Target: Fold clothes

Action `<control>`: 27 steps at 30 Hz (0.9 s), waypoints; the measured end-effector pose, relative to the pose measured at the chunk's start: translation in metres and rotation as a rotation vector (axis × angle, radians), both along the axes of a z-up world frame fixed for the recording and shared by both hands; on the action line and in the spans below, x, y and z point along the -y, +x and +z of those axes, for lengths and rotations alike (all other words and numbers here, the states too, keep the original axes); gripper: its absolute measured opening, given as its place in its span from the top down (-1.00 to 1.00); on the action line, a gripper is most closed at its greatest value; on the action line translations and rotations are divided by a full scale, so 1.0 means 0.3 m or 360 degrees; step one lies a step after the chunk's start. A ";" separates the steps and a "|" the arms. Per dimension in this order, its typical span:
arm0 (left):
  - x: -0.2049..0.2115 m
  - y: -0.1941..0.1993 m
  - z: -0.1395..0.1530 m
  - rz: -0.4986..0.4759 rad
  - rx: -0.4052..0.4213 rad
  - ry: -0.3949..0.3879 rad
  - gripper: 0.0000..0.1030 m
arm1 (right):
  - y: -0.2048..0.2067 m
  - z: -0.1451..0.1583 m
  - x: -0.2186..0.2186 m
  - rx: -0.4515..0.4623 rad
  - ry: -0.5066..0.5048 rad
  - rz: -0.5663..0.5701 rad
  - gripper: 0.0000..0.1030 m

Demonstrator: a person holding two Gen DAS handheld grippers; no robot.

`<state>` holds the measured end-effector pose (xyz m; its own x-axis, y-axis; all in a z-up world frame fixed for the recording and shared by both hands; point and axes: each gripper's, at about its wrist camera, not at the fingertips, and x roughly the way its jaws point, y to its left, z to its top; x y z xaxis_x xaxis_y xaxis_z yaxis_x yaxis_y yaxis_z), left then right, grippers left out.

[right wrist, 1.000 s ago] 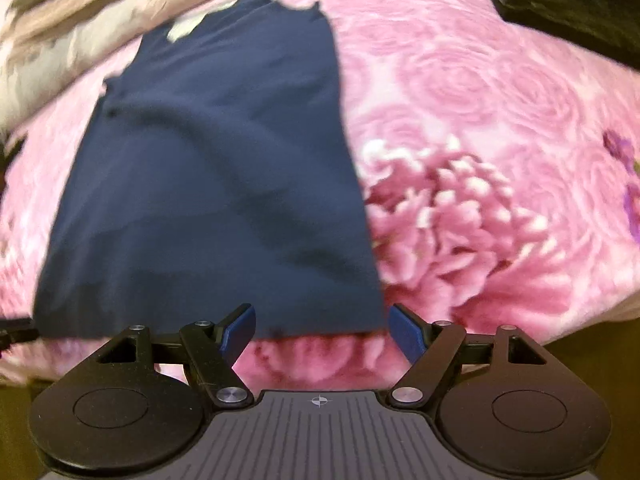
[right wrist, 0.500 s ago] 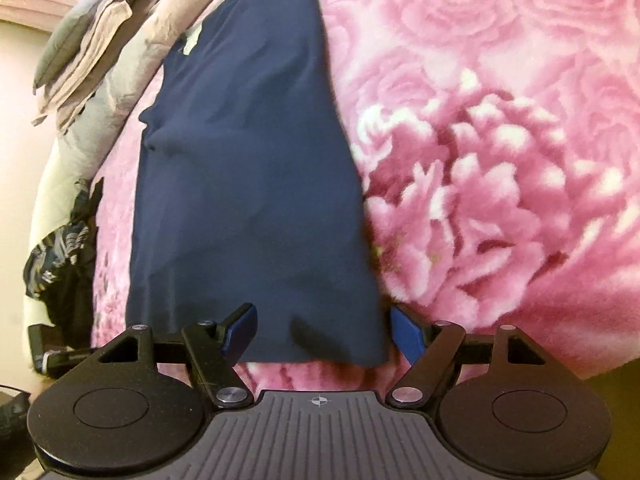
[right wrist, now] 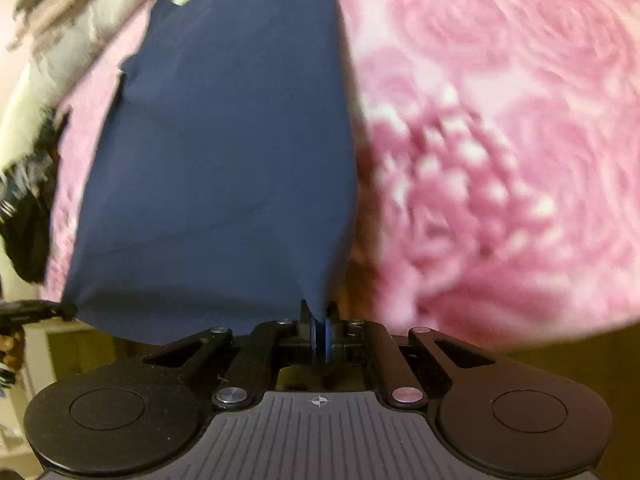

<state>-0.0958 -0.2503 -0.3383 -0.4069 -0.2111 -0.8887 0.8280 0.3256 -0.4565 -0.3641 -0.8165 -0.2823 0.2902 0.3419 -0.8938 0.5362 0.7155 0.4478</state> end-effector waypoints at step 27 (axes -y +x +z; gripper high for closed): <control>0.484 0.197 0.121 -0.0024 0.0372 -0.0376 0.48 | 0.517 0.175 -0.172 0.0223 -0.0440 0.0094 -0.33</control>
